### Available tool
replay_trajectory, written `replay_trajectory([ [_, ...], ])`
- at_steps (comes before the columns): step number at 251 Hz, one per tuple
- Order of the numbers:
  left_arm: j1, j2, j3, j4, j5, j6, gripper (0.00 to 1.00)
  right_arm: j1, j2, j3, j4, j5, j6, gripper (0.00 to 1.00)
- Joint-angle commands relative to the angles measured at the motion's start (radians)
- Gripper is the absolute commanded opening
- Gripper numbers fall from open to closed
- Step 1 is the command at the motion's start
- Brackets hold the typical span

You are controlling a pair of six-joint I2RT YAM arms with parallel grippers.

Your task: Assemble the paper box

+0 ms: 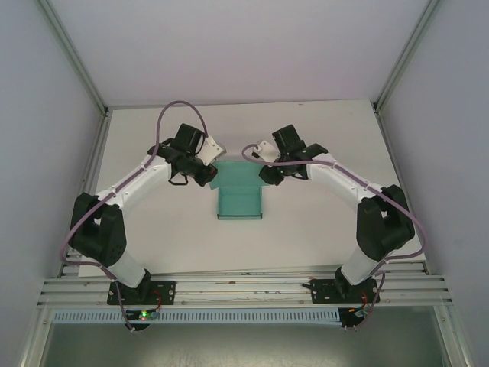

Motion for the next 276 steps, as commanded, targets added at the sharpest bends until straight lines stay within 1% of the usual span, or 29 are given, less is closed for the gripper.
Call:
replay_trajectory([
  [1, -0.011, -0.038, -0.027, 0.013, -0.046, -0.017, 0.00, 0.002, -0.045, -0.016, -0.026, 0.011, 0.017, 0.19],
  [13, -0.013, -0.044, -0.029, 0.022, -0.057, -0.030, 0.00, 0.001, -0.043, -0.012, -0.043, 0.001, 0.018, 0.17],
  [24, -0.014, -0.049, -0.027, 0.034, -0.070, -0.048, 0.00, 0.001, -0.042, -0.008, -0.053, 0.005, 0.024, 0.10],
  [46, -0.018, -0.058, -0.025, 0.065, -0.075, -0.100, 0.00, 0.006, -0.039, -0.009, -0.040, 0.008, 0.048, 0.00],
  [57, -0.023, -0.063, -0.023, 0.089, -0.080, -0.150, 0.00, 0.013, -0.040, -0.013, -0.010, 0.025, 0.086, 0.00],
  [69, -0.032, -0.065, -0.011, 0.105, -0.115, -0.224, 0.00, 0.026, -0.041, -0.008, 0.028, 0.075, 0.158, 0.00],
  [76, -0.038, -0.064, -0.005, 0.121, -0.147, -0.287, 0.00, 0.035, -0.042, -0.005, 0.058, 0.122, 0.214, 0.00],
  [93, -0.047, -0.053, 0.012, 0.158, -0.172, -0.445, 0.00, 0.058, -0.040, 0.014, 0.129, 0.238, 0.375, 0.00],
  [110, -0.061, -0.030, 0.037, 0.167, -0.209, -0.586, 0.00, 0.070, -0.030, 0.032, 0.190, 0.294, 0.542, 0.00],
  [120, -0.074, -0.018, 0.046, 0.177, -0.257, -0.652, 0.00, 0.072, -0.024, 0.034, 0.234, 0.295, 0.636, 0.00],
  [131, -0.098, -0.005, 0.056, 0.188, -0.283, -0.668, 0.00, 0.073, -0.019, 0.026, 0.294, 0.273, 0.709, 0.00],
  [145, -0.133, 0.011, 0.073, 0.191, -0.360, -0.708, 0.00, 0.078, -0.013, 0.009, 0.366, 0.289, 0.816, 0.00],
  [167, -0.156, 0.045, 0.117, 0.166, -0.422, -0.780, 0.00, 0.099, 0.000, -0.006, 0.443, 0.294, 0.895, 0.00],
  [191, -0.158, 0.076, 0.123, 0.198, -0.403, -0.850, 0.00, 0.114, 0.023, -0.004, 0.474, 0.311, 0.943, 0.00],
  [212, -0.158, 0.108, 0.123, 0.232, -0.388, -0.896, 0.00, 0.124, 0.048, 0.007, 0.474, 0.321, 0.945, 0.00],
  [276, -0.159, 0.202, 0.180, 0.279, -0.333, -0.954, 0.00, 0.130, 0.097, -0.025, 0.484, 0.308, 0.925, 0.00],
])
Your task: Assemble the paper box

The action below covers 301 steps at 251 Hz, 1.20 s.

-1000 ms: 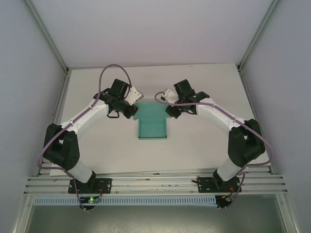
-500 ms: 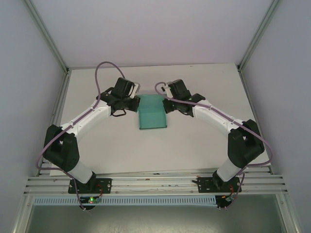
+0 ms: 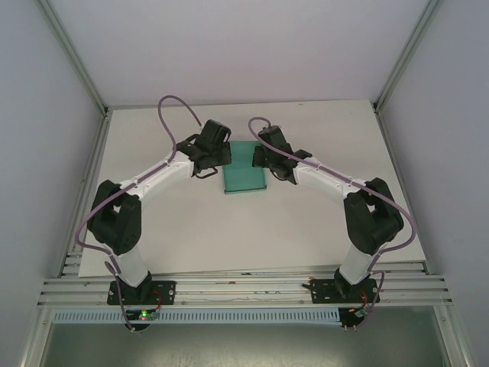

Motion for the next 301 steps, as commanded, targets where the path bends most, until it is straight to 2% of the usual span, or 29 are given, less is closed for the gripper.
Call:
replay_trajectory([
  [1, -0.017, 0.037, 0.038, 0.088, 0.089, -0.079, 0.00, 0.035, 0.006, -0.007, 0.125, -0.067, 0.027, 0.00],
  [25, -0.018, 0.058, 0.032, 0.119, 0.142, -0.099, 0.00, 0.037, 0.013, -0.022, 0.139, -0.078, 0.015, 0.00],
  [95, -0.029, 0.076, -0.002, 0.148, 0.189, -0.118, 0.00, 0.052, 0.014, -0.081, 0.165, -0.073, -0.003, 0.00],
  [164, -0.035, -0.025, -0.212, 0.152, 0.160, 0.017, 0.00, 0.088, -0.080, -0.263, 0.269, 0.040, -0.097, 0.00],
  [213, -0.049, -0.109, -0.328, 0.236, 0.232, 0.049, 0.16, 0.141, -0.137, -0.436, 0.421, 0.116, -0.178, 0.00],
  [233, -0.058, -0.134, -0.340, 0.228, 0.234, 0.059, 0.25, 0.174, -0.150, -0.484, 0.463, 0.165, -0.219, 0.00],
  [243, -0.060, -0.147, -0.343, 0.215, 0.235, 0.063, 0.33, 0.186, -0.155, -0.501, 0.472, 0.191, -0.228, 0.00],
  [259, -0.064, -0.176, -0.347, 0.198, 0.231, 0.066, 0.38, 0.194, -0.163, -0.527, 0.495, 0.195, -0.235, 0.00],
  [301, -0.068, -0.267, -0.340, 0.116, 0.206, 0.071, 0.73, 0.220, -0.166, -0.570, 0.543, 0.222, -0.237, 0.00],
])
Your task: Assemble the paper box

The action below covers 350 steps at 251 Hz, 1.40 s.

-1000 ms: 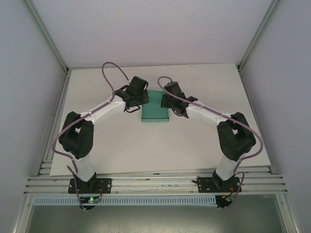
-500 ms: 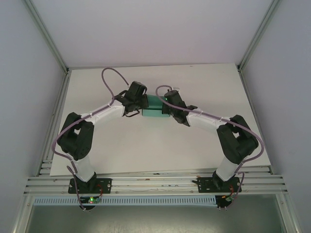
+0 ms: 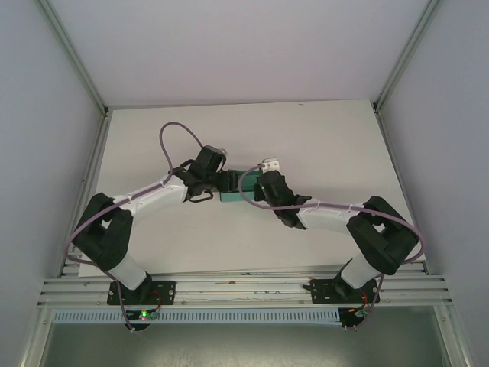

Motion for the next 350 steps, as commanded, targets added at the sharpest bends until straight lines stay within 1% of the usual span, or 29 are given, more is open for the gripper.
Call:
replay_trajectory([
  [1, -0.017, -0.084, 0.011, -0.056, 0.005, 0.015, 0.74, 0.030, 0.005, -0.043, 0.010, -0.008, -0.031, 0.00],
  [8, -0.018, -0.099, 0.016, -0.078, -0.004, 0.009, 0.81, 0.035, 0.007, -0.045, 0.013, -0.002, -0.031, 0.00],
  [24, -0.017, -0.132, 0.027, -0.130, -0.024, 0.006, 0.91, 0.043, 0.015, -0.044, 0.013, 0.008, -0.035, 0.00],
  [28, -0.018, -0.140, 0.029, -0.140, -0.024, 0.004, 0.99, 0.047, 0.017, -0.046, 0.023, 0.015, -0.036, 0.00],
  [33, -0.016, -0.153, 0.031, -0.151, -0.024, 0.002, 1.00, 0.051, 0.019, -0.041, 0.017, 0.022, -0.040, 0.00],
  [64, -0.017, -0.197, 0.046, -0.207, -0.038, -0.016, 1.00, 0.065, 0.032, -0.040, 0.013, 0.023, -0.055, 0.00],
  [88, -0.015, -0.214, 0.069, -0.281, -0.130, -0.083, 1.00, 0.075, 0.029, -0.044, 0.014, 0.026, -0.061, 0.00],
  [105, -0.005, -0.216, 0.096, -0.330, -0.176, -0.114, 1.00, 0.084, 0.026, -0.056, 0.021, 0.039, -0.072, 0.00],
  [130, 0.033, -0.210, 0.128, -0.365, -0.195, -0.154, 1.00, 0.091, 0.031, -0.064, 0.021, 0.041, -0.084, 0.00],
  [148, 0.057, -0.198, 0.127, -0.374, -0.174, -0.175, 1.00, 0.101, 0.032, -0.067, 0.024, 0.035, -0.100, 0.00],
  [159, 0.065, -0.188, 0.113, -0.370, -0.153, -0.192, 1.00, 0.112, 0.032, -0.072, 0.027, 0.054, -0.111, 0.00],
  [192, 0.087, -0.142, 0.025, -0.278, -0.021, -0.241, 1.00, 0.130, 0.029, -0.077, 0.015, 0.078, -0.118, 0.00],
  [213, 0.088, -0.111, -0.028, -0.225, 0.020, -0.270, 1.00, 0.137, 0.022, -0.083, 0.006, 0.063, -0.110, 0.00],
  [244, 0.087, -0.095, -0.094, -0.177, 0.053, -0.313, 0.92, 0.150, 0.010, -0.095, -0.015, 0.048, -0.097, 0.00],
  [265, 0.087, -0.106, -0.135, -0.160, 0.042, -0.326, 0.89, 0.163, -0.003, -0.104, -0.024, 0.036, -0.085, 0.00],
  [288, 0.088, -0.117, -0.177, -0.120, 0.033, -0.336, 0.85, 0.169, -0.016, -0.109, -0.049, 0.007, -0.075, 0.04],
  [289, 0.088, -0.117, -0.180, -0.118, 0.032, -0.337, 0.85, 0.170, -0.016, -0.109, -0.052, 0.007, -0.075, 0.05],
  [292, 0.088, -0.117, -0.185, -0.111, 0.032, -0.339, 0.85, 0.172, -0.018, -0.110, -0.057, 0.006, -0.074, 0.04],
  [308, 0.087, -0.112, -0.206, -0.078, 0.032, -0.344, 0.84, 0.182, -0.031, -0.119, -0.079, -0.004, -0.073, 0.09],
  [320, 0.088, -0.101, -0.211, -0.069, 0.030, -0.343, 0.81, 0.188, -0.047, -0.131, -0.082, -0.011, -0.076, 0.14],
  [339, 0.088, -0.081, -0.212, -0.067, 0.021, -0.337, 0.79, 0.189, -0.084, -0.154, -0.082, -0.029, -0.083, 0.19],
  [350, 0.087, -0.070, -0.214, -0.064, 0.018, -0.334, 0.79, 0.188, -0.110, -0.168, -0.073, -0.045, -0.088, 0.24],
])
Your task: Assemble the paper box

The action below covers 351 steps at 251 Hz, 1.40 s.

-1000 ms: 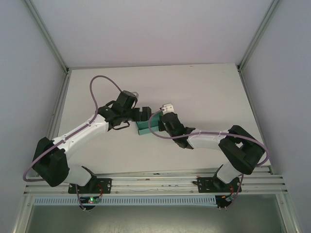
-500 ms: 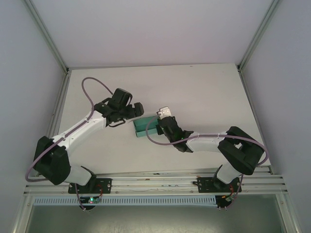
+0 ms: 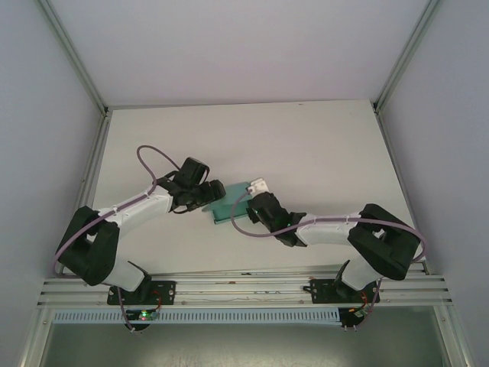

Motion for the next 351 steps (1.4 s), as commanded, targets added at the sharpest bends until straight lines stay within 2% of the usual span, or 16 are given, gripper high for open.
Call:
replay_trajectory([
  [1, 0.006, 0.038, -0.021, 0.016, -0.038, -0.006, 0.79, 0.010, -0.063, -0.043, -0.062, -0.067, -0.001, 0.25],
  [18, 0.007, 0.052, -0.024, 0.028, -0.041, -0.001, 0.77, 0.010, -0.104, -0.059, -0.043, -0.106, -0.023, 0.39],
  [53, 0.007, 0.072, -0.048, 0.041, -0.043, 0.008, 0.74, 0.007, -0.164, -0.066, -0.042, -0.152, -0.038, 0.45],
  [72, 0.007, 0.071, -0.071, 0.071, -0.044, 0.018, 0.73, 0.006, -0.212, -0.072, -0.064, -0.203, -0.062, 0.52],
  [98, 0.009, 0.076, -0.088, 0.130, -0.029, 0.061, 0.73, -0.017, -0.285, -0.090, -0.085, -0.245, -0.068, 0.69],
  [117, 0.016, 0.093, -0.096, 0.180, -0.013, 0.094, 0.72, -0.067, -0.319, -0.092, -0.084, -0.259, -0.038, 0.82],
  [138, 0.036, 0.118, -0.116, 0.266, 0.050, 0.128, 0.68, -0.147, -0.323, -0.070, -0.079, -0.338, 0.000, 0.98],
  [173, 0.092, 0.174, -0.161, 0.442, 0.216, 0.152, 0.55, -0.286, -0.239, 0.033, -0.140, -0.500, 0.060, 0.98],
  [209, 0.149, 0.237, -0.188, 0.573, 0.371, 0.165, 0.44, -0.382, -0.119, 0.159, -0.241, -0.566, 0.086, 0.98],
  [221, 0.162, 0.253, -0.199, 0.605, 0.400, 0.163, 0.36, -0.412, -0.077, 0.193, -0.255, -0.622, 0.100, 0.98],
  [234, 0.179, 0.268, -0.220, 0.649, 0.433, 0.154, 0.34, -0.446, -0.035, 0.225, -0.267, -0.682, 0.123, 0.98],
  [247, 0.196, 0.280, -0.243, 0.700, 0.462, 0.134, 0.26, -0.473, 0.008, 0.251, -0.274, -0.745, 0.149, 0.98],
  [260, 0.213, 0.291, -0.267, 0.747, 0.484, 0.114, 0.24, -0.498, 0.052, 0.271, -0.274, -0.806, 0.181, 0.98],
  [270, 0.228, 0.298, -0.283, 0.779, 0.497, 0.099, 0.19, -0.513, 0.085, 0.287, -0.276, -0.851, 0.204, 0.98],
  [322, 0.290, 0.358, -0.364, 1.016, 0.593, -0.008, 0.19, -0.539, 0.198, 0.336, -0.283, -0.994, 0.252, 0.98],
  [351, 0.292, 0.398, -0.365, 1.097, 0.629, -0.028, 0.19, -0.527, 0.252, 0.348, -0.210, -1.086, 0.290, 0.96],
])
